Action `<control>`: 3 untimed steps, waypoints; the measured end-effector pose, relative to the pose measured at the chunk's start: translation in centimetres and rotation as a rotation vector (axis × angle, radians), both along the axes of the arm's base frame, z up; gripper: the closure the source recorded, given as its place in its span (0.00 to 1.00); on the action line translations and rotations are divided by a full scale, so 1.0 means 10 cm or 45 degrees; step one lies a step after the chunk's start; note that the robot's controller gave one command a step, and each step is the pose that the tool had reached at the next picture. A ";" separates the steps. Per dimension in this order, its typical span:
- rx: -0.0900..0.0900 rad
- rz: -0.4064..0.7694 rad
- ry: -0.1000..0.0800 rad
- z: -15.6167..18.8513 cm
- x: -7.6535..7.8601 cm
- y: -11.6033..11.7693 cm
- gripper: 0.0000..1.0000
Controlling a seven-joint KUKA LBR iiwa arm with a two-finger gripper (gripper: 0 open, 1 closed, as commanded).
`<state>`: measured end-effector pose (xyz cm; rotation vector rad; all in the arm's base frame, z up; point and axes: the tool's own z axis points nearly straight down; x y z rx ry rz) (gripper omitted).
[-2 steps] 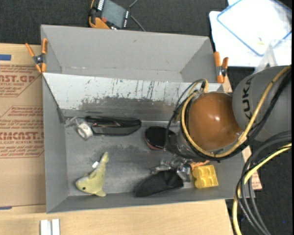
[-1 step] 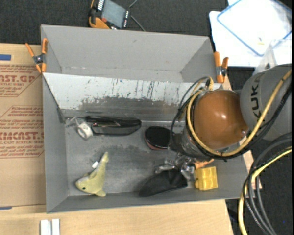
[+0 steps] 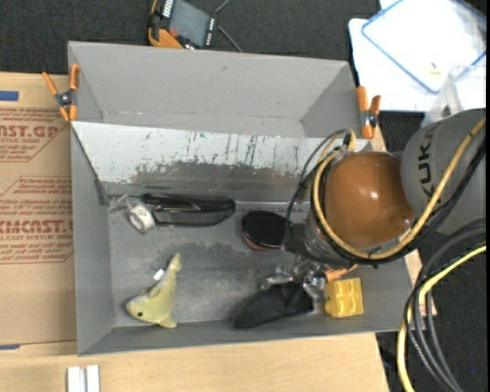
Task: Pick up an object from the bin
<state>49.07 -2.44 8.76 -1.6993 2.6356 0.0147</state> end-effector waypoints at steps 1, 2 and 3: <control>0.001 0.000 0.000 0.00 0.00 0.00 1.00; 0.001 0.000 0.000 0.00 0.00 0.00 1.00; 0.005 0.002 0.000 1.32 0.05 -0.12 1.00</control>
Offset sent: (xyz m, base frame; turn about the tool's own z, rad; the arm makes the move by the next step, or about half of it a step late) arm 0.0000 0.0000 0.0000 0.0000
